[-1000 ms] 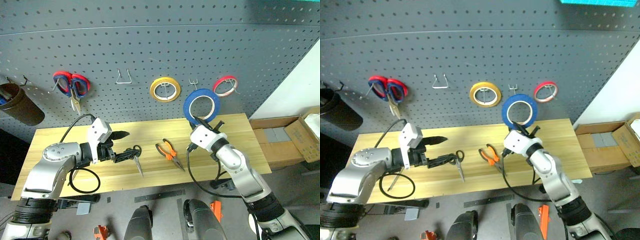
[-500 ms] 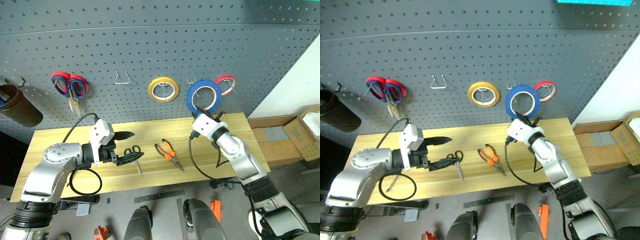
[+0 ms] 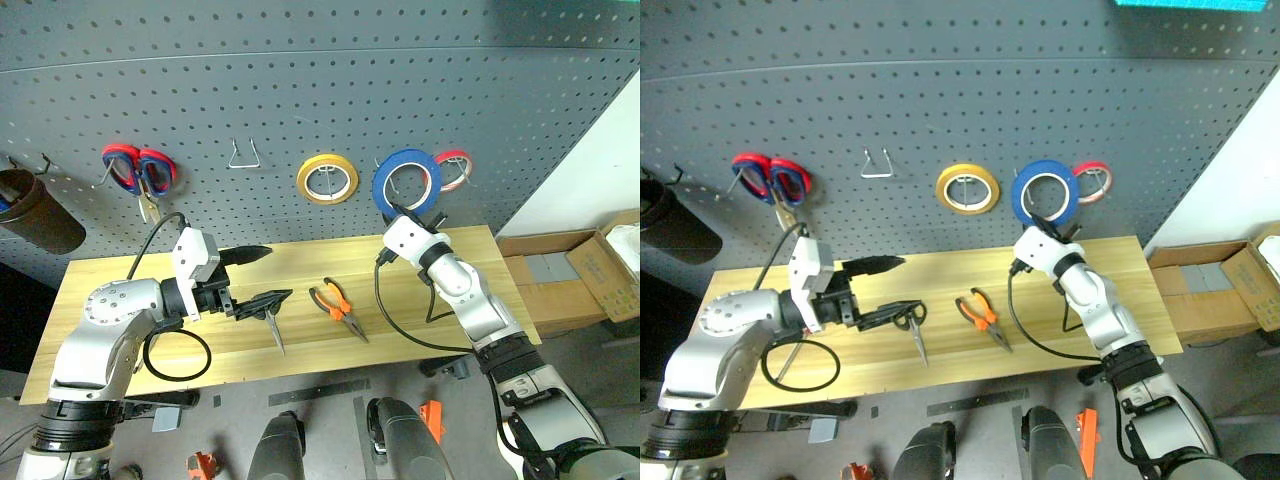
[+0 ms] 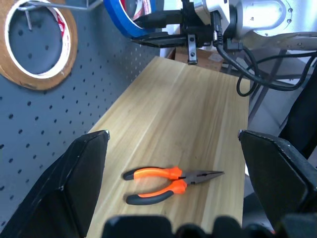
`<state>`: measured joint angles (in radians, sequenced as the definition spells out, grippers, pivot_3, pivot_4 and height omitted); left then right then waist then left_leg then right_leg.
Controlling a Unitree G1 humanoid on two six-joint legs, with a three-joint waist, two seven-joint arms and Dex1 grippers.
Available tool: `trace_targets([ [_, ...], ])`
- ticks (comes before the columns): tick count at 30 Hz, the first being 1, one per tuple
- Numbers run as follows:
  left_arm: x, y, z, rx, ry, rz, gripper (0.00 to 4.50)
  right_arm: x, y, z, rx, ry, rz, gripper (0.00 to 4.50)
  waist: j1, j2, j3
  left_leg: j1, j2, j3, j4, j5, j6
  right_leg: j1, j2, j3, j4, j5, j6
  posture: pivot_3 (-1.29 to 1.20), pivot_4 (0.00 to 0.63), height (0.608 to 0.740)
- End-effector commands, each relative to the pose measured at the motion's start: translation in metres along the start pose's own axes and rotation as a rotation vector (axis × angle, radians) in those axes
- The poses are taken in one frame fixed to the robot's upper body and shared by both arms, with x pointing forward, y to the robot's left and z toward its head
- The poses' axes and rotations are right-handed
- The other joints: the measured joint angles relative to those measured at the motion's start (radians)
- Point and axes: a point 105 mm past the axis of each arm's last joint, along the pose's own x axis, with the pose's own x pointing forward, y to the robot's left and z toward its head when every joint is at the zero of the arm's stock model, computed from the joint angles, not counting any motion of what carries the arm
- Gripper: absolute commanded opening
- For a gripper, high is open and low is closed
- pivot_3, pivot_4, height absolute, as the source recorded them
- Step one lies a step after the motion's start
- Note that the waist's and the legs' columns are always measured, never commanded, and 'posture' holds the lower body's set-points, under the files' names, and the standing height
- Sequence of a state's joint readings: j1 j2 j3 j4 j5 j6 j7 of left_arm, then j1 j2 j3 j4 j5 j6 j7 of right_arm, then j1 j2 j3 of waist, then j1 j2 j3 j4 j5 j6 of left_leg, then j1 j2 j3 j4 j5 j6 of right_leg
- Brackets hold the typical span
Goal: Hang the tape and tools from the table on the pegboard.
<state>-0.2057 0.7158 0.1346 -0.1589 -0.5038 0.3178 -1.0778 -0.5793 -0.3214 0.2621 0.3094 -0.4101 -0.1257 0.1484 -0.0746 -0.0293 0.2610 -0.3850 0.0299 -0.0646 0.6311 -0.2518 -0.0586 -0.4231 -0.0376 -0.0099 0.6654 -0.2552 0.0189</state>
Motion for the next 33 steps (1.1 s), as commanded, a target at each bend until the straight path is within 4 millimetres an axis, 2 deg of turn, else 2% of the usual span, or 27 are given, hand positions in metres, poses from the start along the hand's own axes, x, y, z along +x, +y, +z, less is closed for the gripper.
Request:
trace_targets([
  [1,0.0,0.005,0.016,0.039,-0.064,0.024,4.5,0.001,-0.012,0.009,-0.006,-0.038,-0.047,0.37,0.0,0.0,0.0,0.0,0.0,0.0,0.0,0.0,0.0,0.0,0.0,0.0,0.0,0.0,0.0,-0.07,0.248,0.74],
  [15,0.0,0.009,0.024,0.043,-0.114,0.058,4.5,-0.001,-0.015,0.006,-0.012,-0.03,-0.05,0.37,0.006,0.0,0.0,0.0,0.0,0.0,0.0,0.0,0.0,0.0,0.0,0.0,0.0,0.0,0.0,-0.06,0.248,0.74],
  [22,0.001,0.01,0.025,0.049,-0.115,0.061,4.5,-0.005,-0.017,0.004,0.013,-0.024,-0.071,2.68,0.011,0.0,0.0,0.0,0.0,0.0,0.0,0.0,0.0,0.0,0.0,0.0,0.0,0.0,0.0,-0.06,0.248,0.74],
  [27,0.0,0.009,0.024,0.052,-0.106,0.058,4.5,-0.02,-0.012,0.008,0.005,-0.04,-0.067,4.45,0.017,0.0,0.0,0.0,0.0,0.0,0.0,0.0,0.0,0.0,0.0,0.0,0.0,0.0,0.0,-0.06,0.249,0.74],
  [31,-0.001,0.01,0.021,0.054,-0.098,0.065,4.5,-0.038,0.003,0.019,-0.008,-0.067,-0.019,4.48,0.018,0.0,0.0,0.0,0.0,0.0,0.0,0.0,0.0,0.0,0.0,0.0,0.0,0.0,0.0,-0.06,0.25,0.74],
  [33,-0.003,0.011,0.019,0.055,-0.088,0.07,4.5,-0.052,0.017,0.025,0.016,-0.075,0.027,4.48,0.018,0.0,0.0,0.0,0.0,0.0,0.0,0.0,0.0,0.0,0.0,0.0,0.0,0.0,0.0,-0.06,0.251,0.74],
])
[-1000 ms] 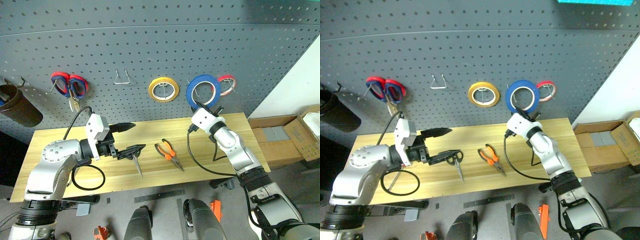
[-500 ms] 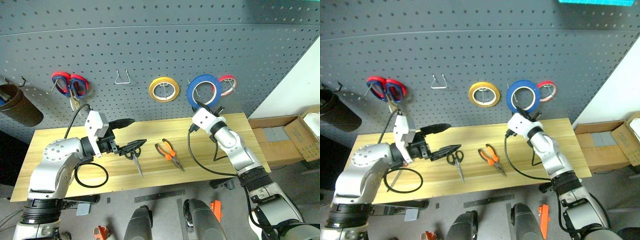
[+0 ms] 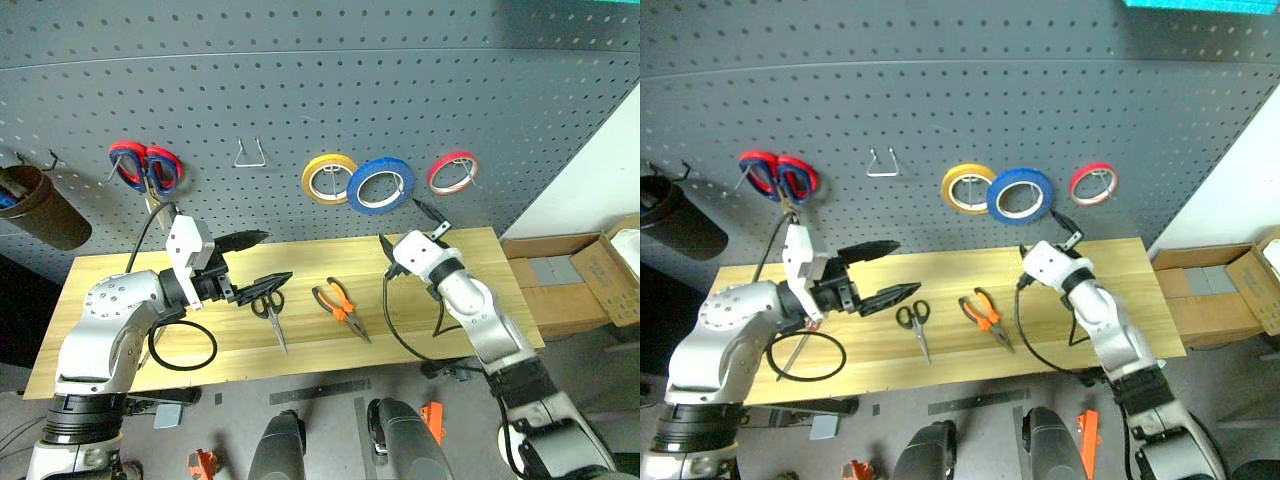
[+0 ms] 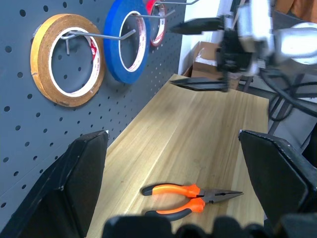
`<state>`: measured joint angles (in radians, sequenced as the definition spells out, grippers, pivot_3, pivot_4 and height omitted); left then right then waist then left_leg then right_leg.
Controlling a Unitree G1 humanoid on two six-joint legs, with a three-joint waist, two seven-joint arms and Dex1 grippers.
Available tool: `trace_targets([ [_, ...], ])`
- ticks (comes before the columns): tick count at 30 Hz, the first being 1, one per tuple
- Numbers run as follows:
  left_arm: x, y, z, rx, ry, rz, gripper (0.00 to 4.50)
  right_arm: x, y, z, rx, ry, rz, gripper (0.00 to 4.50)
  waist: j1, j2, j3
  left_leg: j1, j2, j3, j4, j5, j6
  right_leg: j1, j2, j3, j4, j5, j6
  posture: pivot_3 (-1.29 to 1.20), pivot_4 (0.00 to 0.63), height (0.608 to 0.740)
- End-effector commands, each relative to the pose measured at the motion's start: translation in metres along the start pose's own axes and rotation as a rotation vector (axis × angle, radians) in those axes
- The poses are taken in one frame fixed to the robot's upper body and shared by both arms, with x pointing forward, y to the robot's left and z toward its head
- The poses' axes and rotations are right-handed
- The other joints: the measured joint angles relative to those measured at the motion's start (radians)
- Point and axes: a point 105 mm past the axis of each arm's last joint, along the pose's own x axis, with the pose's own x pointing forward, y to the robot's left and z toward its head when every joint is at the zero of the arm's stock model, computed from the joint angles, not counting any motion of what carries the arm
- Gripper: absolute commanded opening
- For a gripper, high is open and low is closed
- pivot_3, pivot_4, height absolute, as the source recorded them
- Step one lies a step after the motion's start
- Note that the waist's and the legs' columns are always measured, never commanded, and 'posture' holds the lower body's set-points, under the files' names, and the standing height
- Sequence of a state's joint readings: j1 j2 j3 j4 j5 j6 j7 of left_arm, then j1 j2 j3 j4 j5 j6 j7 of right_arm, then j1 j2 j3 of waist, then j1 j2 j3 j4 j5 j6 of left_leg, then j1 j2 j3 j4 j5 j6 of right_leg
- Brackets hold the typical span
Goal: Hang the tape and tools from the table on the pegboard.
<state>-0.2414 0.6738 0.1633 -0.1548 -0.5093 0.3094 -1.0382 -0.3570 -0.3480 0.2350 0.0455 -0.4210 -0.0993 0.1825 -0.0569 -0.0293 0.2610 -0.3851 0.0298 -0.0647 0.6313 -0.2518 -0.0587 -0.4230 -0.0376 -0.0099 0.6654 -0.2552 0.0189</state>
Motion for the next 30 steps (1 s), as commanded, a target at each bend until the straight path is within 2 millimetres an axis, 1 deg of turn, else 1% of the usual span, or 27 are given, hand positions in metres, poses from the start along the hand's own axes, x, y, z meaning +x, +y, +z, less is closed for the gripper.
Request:
trace_targets([
  [1,-0.005,0.002,0.005,0.036,-0.014,0.014,4.5,-0.016,0.009,0.025,0.012,-0.064,0.037,4.48,0.0,0.0,0.0,0.0,0.0,0.0,0.0,0.0,0.0,0.0,0.0,0.0,0.0,0.0,0.0,-0.06,0.251,0.74],
  [2,-0.008,0.003,0.001,0.043,0.007,0.018,4.5,-0.024,0.02,0.026,0.054,-0.042,0.078,4.48,0.0,0.0,0.0,0.001,0.0,0.0,0.0,0.0,0.0,0.0,0.0,0.0,0.0,0.0,0.0,-0.06,0.251,0.74],
  [4,-0.017,0.01,-0.013,0.045,0.086,0.046,4.5,-0.04,0.044,0.02,0.194,0.079,0.178,4.48,-0.001,0.0,0.0,0.001,0.0,-0.001,0.0,0.0,0.0,0.0,0.0,0.0,0.0,0.0,0.0,-0.08,0.259,0.74],
  [6,-0.031,0.017,-0.033,0.054,0.203,0.062,4.5,-0.053,0.061,0.015,0.37,0.214,0.226,4.48,-0.005,0.0,0.0,0.001,0.001,-0.001,-0.001,0.0,0.0,0.0,0.001,0.0,0.0,0.0,0.0,-0.09,0.263,0.74],
  [9,-0.048,0.022,-0.055,0.103,0.338,0.033,4.5,-0.06,0.074,0.013,0.49,0.345,0.268,4.48,-0.01,0.001,0.001,0.002,0.002,-0.001,-0.001,0.0,0.0,0.0,0.002,0.0,0.001,-0.001,0.001,-0.1,0.268,0.74],
  [13,-0.065,0.028,-0.075,0.104,0.477,0.023,4.5,-0.064,0.096,0.009,0.597,0.492,0.315,4.48,-0.007,0.001,0.001,0.002,0.002,-0.001,0.0,0.0,0.0,0.0,0.002,0.0,0.0,-0.001,0.002,-0.11,0.274,0.74],
  [15,-0.07,0.028,-0.081,0.088,0.514,0.003,4.5,-0.061,0.107,0.01,0.623,0.532,0.335,4.48,-0.007,0.002,0.001,0.002,0.002,-0.002,-0.001,0.0,0.0,0.0,0.003,-0.001,0.001,-0.001,0.002,-0.11,0.276,0.74],
  [18,-0.074,0.026,-0.086,0.057,0.538,-0.02,4.5,-0.052,0.119,0.011,0.643,0.57,0.351,4.48,-0.011,0.002,0.001,0.002,0.002,-0.002,-0.001,0.0,0.0,-0.001,0.003,-0.001,0.0,-0.001,0.002,-0.12,0.277,0.74],
  [24,-0.074,0.031,-0.081,0.013,0.502,0.012,4.5,-0.022,0.125,0.01,0.668,0.594,0.321,4.48,-0.018,0.001,0.002,0.0,0.002,-0.001,-0.001,0.0,0.0,-0.002,0.002,-0.001,-0.001,-0.001,0.002,-0.13,0.274,0.74],
  [30,-0.076,0.035,-0.076,-0.012,0.485,0.012,4.5,-0.004,0.14,0.016,0.698,0.595,0.354,4.48,-0.029,0.002,0.002,0.0,0.002,-0.001,-0.001,0.0,0.0,-0.002,0.003,-0.001,0.0,0.0,0.001,-0.13,0.272,0.74],
])
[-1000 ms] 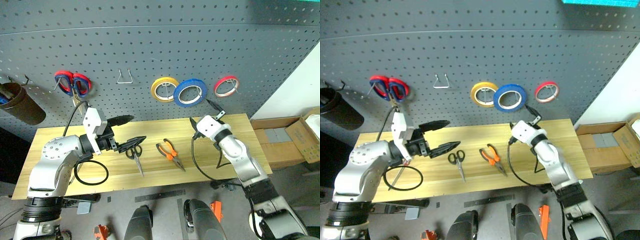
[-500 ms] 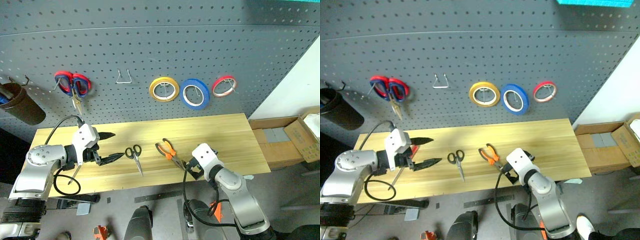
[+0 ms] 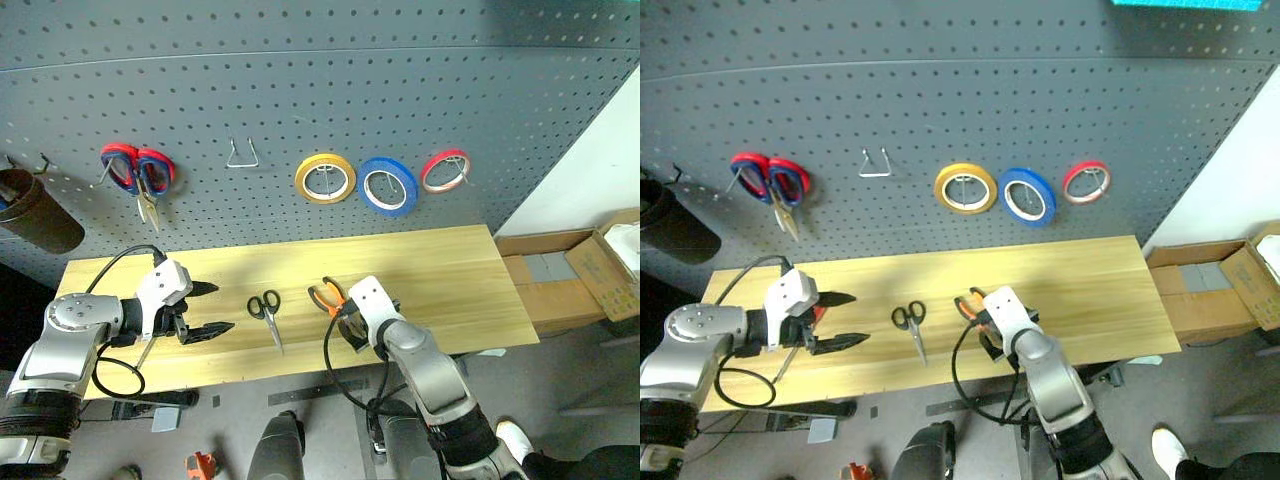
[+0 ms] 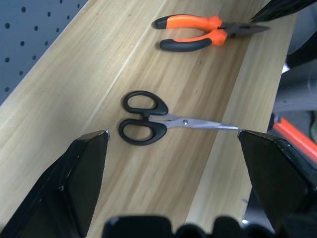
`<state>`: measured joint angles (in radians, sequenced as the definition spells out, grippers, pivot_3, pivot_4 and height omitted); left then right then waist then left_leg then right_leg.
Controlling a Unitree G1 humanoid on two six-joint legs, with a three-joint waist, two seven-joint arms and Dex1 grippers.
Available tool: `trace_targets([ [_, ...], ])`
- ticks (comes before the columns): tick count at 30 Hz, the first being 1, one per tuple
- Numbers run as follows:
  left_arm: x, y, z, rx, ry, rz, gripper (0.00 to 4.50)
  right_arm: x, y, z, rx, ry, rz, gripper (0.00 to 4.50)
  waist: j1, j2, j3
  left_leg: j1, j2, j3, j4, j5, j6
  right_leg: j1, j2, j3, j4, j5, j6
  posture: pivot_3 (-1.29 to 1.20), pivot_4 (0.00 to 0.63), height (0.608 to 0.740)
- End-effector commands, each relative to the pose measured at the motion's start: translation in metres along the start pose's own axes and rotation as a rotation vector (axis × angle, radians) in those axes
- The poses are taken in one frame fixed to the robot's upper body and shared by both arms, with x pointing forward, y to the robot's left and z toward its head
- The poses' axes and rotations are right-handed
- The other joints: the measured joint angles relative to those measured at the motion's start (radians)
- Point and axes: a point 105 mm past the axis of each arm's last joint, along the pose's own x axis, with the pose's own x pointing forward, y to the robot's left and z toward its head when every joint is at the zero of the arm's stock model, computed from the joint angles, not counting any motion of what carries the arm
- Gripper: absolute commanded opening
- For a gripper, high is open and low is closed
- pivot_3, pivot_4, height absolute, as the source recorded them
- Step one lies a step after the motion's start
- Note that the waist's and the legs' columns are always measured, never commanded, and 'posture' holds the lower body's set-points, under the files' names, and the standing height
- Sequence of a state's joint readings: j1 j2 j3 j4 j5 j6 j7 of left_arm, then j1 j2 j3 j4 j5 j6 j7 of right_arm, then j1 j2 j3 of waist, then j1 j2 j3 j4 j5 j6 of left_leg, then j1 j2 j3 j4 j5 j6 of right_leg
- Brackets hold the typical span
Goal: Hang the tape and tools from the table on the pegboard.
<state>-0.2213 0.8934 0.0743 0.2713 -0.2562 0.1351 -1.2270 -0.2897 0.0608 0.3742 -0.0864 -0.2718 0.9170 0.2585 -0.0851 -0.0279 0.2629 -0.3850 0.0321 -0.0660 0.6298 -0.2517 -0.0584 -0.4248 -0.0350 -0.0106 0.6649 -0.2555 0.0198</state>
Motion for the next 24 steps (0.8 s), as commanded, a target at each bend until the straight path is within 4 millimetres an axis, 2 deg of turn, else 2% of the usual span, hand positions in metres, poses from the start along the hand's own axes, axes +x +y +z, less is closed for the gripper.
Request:
trace_targets([
  [1,-0.01,0.008,0.009,0.016,-0.023,0.023,4.5,0.009,0.014,0.015,0.013,-0.043,0.035,4.48,-0.002,0.0,0.0,0.0,0.0,0.0,0.0,0.0,0.0,0.0,0.0,0.0,0.0,0.0,0.0,-0.13,0.271,0.74],
  [4,-0.011,0.009,0.009,0.014,-0.021,0.021,4.5,0.017,0.017,0.021,0.0,-0.052,0.034,4.48,-0.003,0.0,0.0,0.0,0.0,0.0,0.0,0.0,0.0,0.0,0.0,0.0,0.0,0.0,0.0,-0.13,0.269,0.74],
  [8,-0.017,0.015,0.011,0.011,-0.03,0.04,4.5,0.024,0.022,0.046,0.008,-0.113,0.046,4.48,-0.004,0.0,0.0,0.0,0.0,0.0,0.0,0.0,0.0,-0.001,0.0,0.0,0.0,0.0,0.0,-0.14,0.268,0.74],
  [10,-0.022,0.02,0.007,0.002,-0.02,0.069,4.5,0.026,0.026,0.052,0.002,-0.123,0.052,4.48,-0.005,0.0,0.0,0.0,0.0,0.0,0.0,0.0,0.0,-0.001,0.0,0.0,0.001,0.001,-0.001,-0.14,0.267,0.74],
  [15,-0.03,0.023,-0.005,-0.028,0.002,0.101,4.5,0.035,0.035,0.058,0.001,-0.12,0.066,4.48,-0.005,0.0,0.0,-0.001,0.0,0.0,0.0,0.0,0.0,-0.001,0.0,0.0,0.0,0.002,-0.004,-0.13,0.265,0.74],
  [19,-0.03,0.022,-0.004,-0.026,-0.004,0.097,4.5,0.046,0.033,0.052,0.009,-0.084,0.057,4.48,-0.005,0.0,0.0,-0.001,0.0,0.0,0.0,0.0,0.0,-0.001,0.0,0.0,0.0,0.003,-0.004,-0.12,0.262,0.74],
  [24,-0.029,0.019,-0.004,-0.023,-0.004,0.088,4.5,0.053,0.034,0.056,-0.013,-0.084,0.063,4.48,-0.005,0.0,0.0,-0.001,0.0,0.0,0.0,0.0,0.0,-0.001,0.0,0.0,0.001,0.003,-0.004,-0.12,0.264,0.74],
])
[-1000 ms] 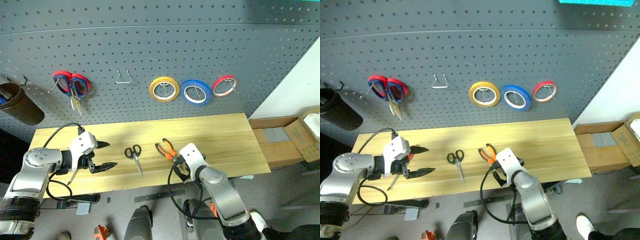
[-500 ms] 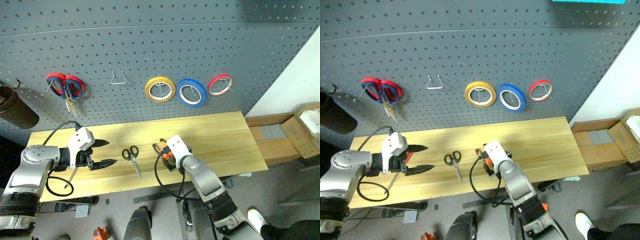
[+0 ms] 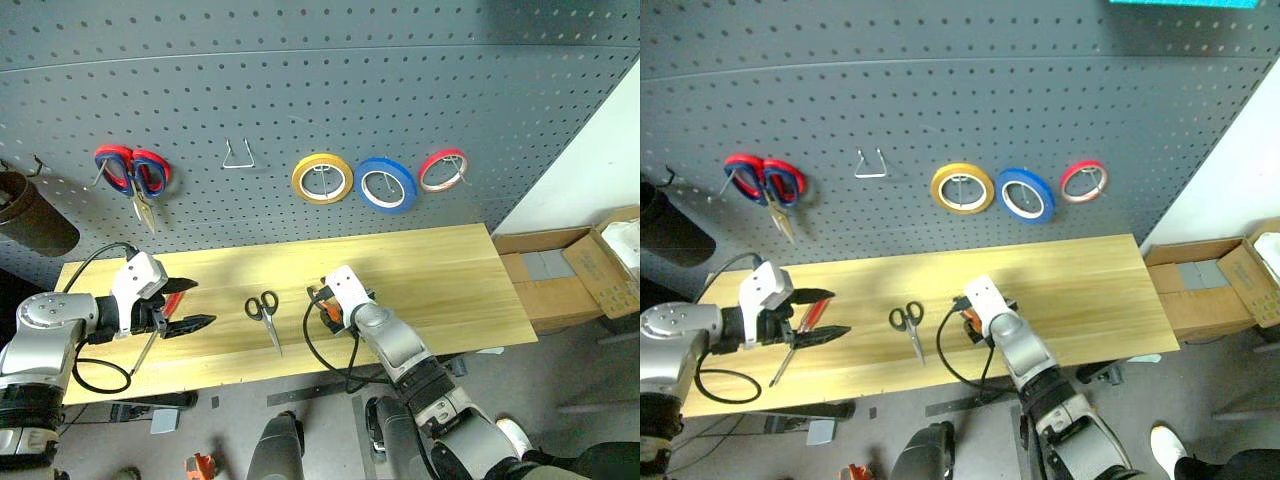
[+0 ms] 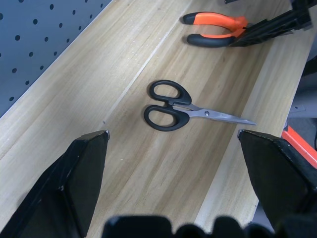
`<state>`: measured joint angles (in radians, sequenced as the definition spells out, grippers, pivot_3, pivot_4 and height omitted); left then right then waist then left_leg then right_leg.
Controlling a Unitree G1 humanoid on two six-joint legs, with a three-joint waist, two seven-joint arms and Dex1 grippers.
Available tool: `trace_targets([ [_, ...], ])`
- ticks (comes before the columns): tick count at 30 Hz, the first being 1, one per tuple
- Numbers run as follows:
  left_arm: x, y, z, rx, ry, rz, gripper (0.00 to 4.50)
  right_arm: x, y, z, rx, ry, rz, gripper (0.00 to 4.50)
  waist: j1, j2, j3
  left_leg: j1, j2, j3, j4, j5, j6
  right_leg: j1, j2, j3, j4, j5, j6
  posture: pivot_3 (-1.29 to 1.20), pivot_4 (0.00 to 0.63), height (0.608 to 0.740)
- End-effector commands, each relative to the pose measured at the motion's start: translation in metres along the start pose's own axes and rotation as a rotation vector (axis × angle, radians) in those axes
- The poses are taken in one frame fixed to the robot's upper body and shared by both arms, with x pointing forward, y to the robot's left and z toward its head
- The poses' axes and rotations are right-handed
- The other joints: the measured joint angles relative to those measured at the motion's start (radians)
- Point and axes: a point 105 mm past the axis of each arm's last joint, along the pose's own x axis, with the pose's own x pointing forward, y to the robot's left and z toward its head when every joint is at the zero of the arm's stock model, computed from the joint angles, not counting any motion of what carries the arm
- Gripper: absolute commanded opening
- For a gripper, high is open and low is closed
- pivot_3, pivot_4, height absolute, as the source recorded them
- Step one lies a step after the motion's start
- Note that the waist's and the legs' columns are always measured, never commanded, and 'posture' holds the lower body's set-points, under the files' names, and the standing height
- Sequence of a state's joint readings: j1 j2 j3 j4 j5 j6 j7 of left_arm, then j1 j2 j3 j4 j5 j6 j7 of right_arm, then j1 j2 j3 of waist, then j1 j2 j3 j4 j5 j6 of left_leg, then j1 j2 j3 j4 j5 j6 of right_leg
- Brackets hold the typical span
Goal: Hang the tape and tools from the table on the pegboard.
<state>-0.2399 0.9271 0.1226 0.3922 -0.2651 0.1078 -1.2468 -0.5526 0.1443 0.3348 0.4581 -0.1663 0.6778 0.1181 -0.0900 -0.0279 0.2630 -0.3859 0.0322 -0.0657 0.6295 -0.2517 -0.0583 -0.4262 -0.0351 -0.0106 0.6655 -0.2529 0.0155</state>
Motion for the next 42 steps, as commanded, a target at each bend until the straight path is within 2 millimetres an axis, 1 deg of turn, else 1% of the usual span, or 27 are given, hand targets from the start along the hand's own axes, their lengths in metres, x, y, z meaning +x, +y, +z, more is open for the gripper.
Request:
trace_targets([
  [1,-0.008,0.001,0.007,0.03,-0.016,0.017,4.5,0.001,0.026,0.046,-0.002,-0.116,0.064,4.48,0.0,0.0,0.0,0.0,0.0,0.0,0.0,0.0,0.0,0.0,0.0,0.0,0.0,0.0,0.0,-0.12,0.264,0.74],
  [4,-0.01,0.0,0.006,0.028,-0.018,0.02,4.5,0.005,0.03,0.048,-0.008,-0.112,0.074,4.48,0.0,0.0,0.0,0.0,0.0,0.0,0.0,0.0,0.0,0.0,0.0,0.0,0.0,0.0,0.0,-0.1,0.268,0.74],
  [8,-0.013,-0.002,0.005,0.023,-0.013,0.027,4.5,0.01,0.03,0.048,-0.007,-0.105,0.074,4.48,0.002,0.0,0.0,0.0,0.0,0.0,0.0,0.0,0.0,0.0,0.0,0.0,0.0,0.0,0.0,-0.08,0.275,0.74],
  [13,-0.015,-0.003,0.003,0.018,-0.01,0.037,4.5,0.016,0.024,0.037,0.062,-0.049,0.073,4.48,0.003,0.0,0.0,0.001,0.0,0.0,0.0,0.0,0.0,0.0,0.0,0.0,0.001,0.0,0.0,-0.08,0.274,0.74],
  [16,-0.014,-0.004,0.002,0.017,-0.011,0.041,4.5,0.017,0.025,0.035,0.089,-0.038,0.086,3.93,0.004,0.0,0.0,0.002,0.0,0.0,0.0,0.0,0.0,0.0,0.0,0.0,0.003,0.0,0.0,-0.08,0.27,0.74],
  [20,-0.014,-0.005,0.002,0.011,-0.015,0.043,4.5,0.015,0.029,0.037,0.065,-0.053,0.106,2.62,0.005,0.0,0.0,0.002,0.0,0.0,0.0,0.0,0.0,0.0,0.0,0.0,0.004,0.0,0.0,-0.08,0.269,0.74],
  [21,-0.013,-0.006,0.002,0.011,-0.017,0.043,4.5,0.015,0.031,0.039,0.053,-0.063,0.112,2.4,0.005,0.0,0.0,0.002,0.0,0.0,0.0,0.0,0.0,0.0,0.0,0.001,0.005,0.0,0.0,-0.08,0.269,0.74],
  [22,-0.013,-0.006,0.002,0.01,-0.019,0.044,4.5,0.014,0.032,0.041,0.039,-0.073,0.116,2.28,0.005,0.0,0.0,0.003,0.0,0.0,0.0,0.0,0.0,0.0,0.0,0.001,0.005,0.0,0.0,-0.09,0.27,0.74],
  [25,-0.011,-0.006,0.004,0.004,-0.038,0.052,4.5,0.009,0.036,0.053,-0.006,-0.135,0.134,2.24,0.003,0.0,0.0,0.002,0.0,0.0,0.0,0.0,0.0,-0.001,0.0,0.001,0.007,0.0,-0.001,-0.09,0.274,0.74],
  [28,-0.01,-0.004,0.008,-0.004,-0.064,0.068,4.5,-0.001,0.039,0.071,-0.048,-0.218,0.148,2.24,0.002,0.0,0.001,-0.001,0.0,0.001,0.0,0.0,0.0,-0.006,0.0,0.002,0.01,0.0,-0.001,-0.09,0.276,0.74],
  [31,-0.011,0.001,0.013,-0.031,-0.106,0.1,4.5,-0.018,0.04,0.088,-0.064,-0.303,0.161,2.24,0.001,0.0,0.001,-0.011,0.0,0.001,0.003,0.0,0.0,-0.018,0.001,0.002,0.014,0.0,-0.001,-0.09,0.278,0.74],
  [33,-0.012,0.003,0.015,-0.043,-0.127,0.118,4.5,-0.031,0.04,0.099,-0.073,-0.362,0.166,2.24,0.001,0.0,0.001,-0.013,0.001,0.0,0.003,0.0,0.0,-0.019,0.001,0.001,0.015,0.0,-0.001,-0.09,0.281,0.74],
  [35,-0.012,0.004,0.016,-0.053,-0.14,0.13,4.5,-0.042,0.04,0.104,-0.072,-0.397,0.169,2.24,0.002,0.0,0.001,-0.013,0.001,0.0,0.003,0.0,0.0,-0.019,0.001,0.001,0.014,0.0,-0.001,-0.09,0.28,0.74],
  [37,-0.014,0.006,0.018,-0.069,-0.16,0.15,4.5,-0.059,0.04,0.112,-0.072,-0.454,0.184,2.22,0.003,0.0,0.001,-0.014,0.001,0.0,0.003,0.0,0.0,-0.019,0.001,0.001,0.013,0.0,-0.001,-0.09,0.28,0.74],
  [38,-0.015,0.007,0.019,-0.078,-0.174,0.162,4.5,-0.073,0.041,0.119,-0.078,-0.507,0.2,2.22,0.003,0.0,0.001,-0.014,0.0,0.0,0.003,0.0,0.0,-0.019,0.0,0.001,0.013,0.0,-0.001,-0.09,0.28,0.74],
  [42,-0.017,0.01,0.022,-0.093,-0.211,0.195,4.5,-0.106,0.04,0.136,-0.068,-0.618,0.211,2.22,0.003,-0.001,0.004,-0.014,0.0,0.0,0.003,0.0,0.0,-0.019,0.0,0.001,0.013,0.0,-0.001,-0.1,0.284,0.74],
])
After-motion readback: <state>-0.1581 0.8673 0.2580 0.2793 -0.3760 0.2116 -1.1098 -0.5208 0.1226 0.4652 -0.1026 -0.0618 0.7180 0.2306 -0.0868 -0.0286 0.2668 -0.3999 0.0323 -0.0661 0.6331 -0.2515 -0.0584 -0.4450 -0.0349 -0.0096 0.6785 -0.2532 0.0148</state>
